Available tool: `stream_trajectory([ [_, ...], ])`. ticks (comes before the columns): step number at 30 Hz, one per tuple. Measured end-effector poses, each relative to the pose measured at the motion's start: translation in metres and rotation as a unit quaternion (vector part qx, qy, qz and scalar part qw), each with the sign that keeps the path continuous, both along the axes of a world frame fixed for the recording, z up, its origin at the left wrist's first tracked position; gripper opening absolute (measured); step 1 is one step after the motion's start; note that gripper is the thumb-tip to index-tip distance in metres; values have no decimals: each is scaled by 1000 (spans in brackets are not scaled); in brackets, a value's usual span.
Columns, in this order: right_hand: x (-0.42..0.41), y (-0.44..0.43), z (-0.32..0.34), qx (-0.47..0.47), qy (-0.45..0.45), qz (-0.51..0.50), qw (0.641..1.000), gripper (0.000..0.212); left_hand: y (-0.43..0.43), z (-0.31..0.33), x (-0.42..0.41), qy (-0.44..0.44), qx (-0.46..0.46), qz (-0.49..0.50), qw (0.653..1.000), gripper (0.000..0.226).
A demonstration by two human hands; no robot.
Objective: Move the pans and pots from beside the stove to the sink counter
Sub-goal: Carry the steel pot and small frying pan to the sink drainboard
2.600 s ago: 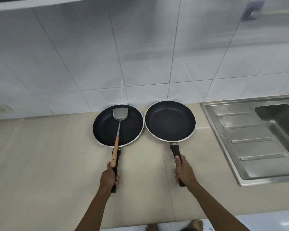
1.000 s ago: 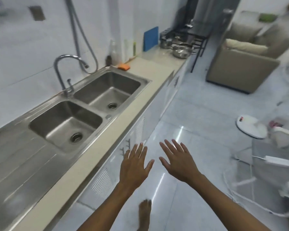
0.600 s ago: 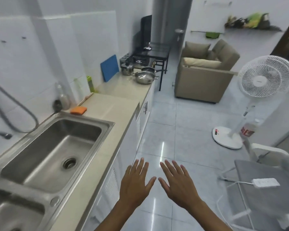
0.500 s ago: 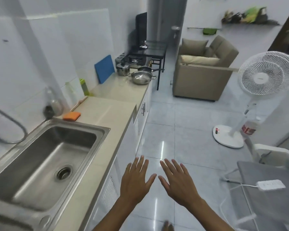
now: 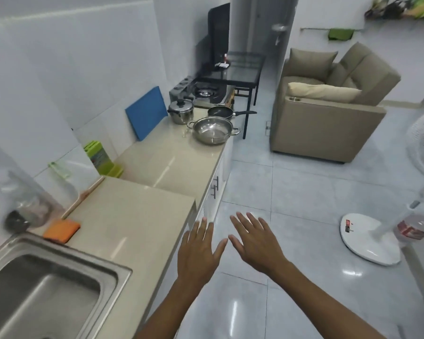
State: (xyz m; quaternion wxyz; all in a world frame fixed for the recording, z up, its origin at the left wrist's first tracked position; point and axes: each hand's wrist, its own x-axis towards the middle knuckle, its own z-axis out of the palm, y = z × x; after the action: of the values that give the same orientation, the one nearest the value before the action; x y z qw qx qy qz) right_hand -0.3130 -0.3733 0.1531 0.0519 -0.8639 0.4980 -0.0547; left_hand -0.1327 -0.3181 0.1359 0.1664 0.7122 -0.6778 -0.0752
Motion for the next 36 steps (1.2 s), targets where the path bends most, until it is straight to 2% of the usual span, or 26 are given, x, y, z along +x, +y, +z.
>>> stream_trajectory([
  [9, 12, -226, -25, 11, 4, -6, 1000, 66, -224, -21, 9, -2, 14, 17, 1000, 77],
  [12, 10, -303, -34, 35, 18, -26, 999, 65, -310, -33, 4, 3, 47, 6, 999, 77],
  [16, -1, -398, -26, 29, 32, -41, 998, 74, -419, -33, -8, 30, 65, 18, 997, 77],
  [20, -18, -485, -22, 45, 38, -62, 996, 65, -519, -33, -24, 28, 93, -8, 995, 75],
  [26, -47, -614, -48, 39, 23, -75, 996, 60, -636, -52, -47, 38, 139, 44, 989, 76],
  [29, -57, -688, -66, 37, 14, -42, 998, 56, -684, -73, -56, 127, 174, 132, 968, 79],
  [31, -62, -740, -71, 50, 18, 0, 999, 56, -717, -89, -63, 219, 215, 206, 929, 76],
  [32, -64, -763, -73, 56, 22, 27, 998, 55, -733, -94, -67, 288, 238, 244, 895, 73],
  [33, -66, -787, -72, 60, 24, 52, 997, 55, -747, -98, -69, 380, 243, 292, 844, 70],
  [34, -68, -806, -70, 61, 23, 71, 995, 54, -757, -99, -72, 484, 229, 342, 772, 67],
  [35, -70, -828, -67, 63, 23, 97, 993, 54, -765, -99, -78, 579, 205, 390, 686, 63],
  [36, -72, -850, -64, 63, 27, 123, 990, 54, -772, -101, -83, 637, 178, 424, 618, 59],
])
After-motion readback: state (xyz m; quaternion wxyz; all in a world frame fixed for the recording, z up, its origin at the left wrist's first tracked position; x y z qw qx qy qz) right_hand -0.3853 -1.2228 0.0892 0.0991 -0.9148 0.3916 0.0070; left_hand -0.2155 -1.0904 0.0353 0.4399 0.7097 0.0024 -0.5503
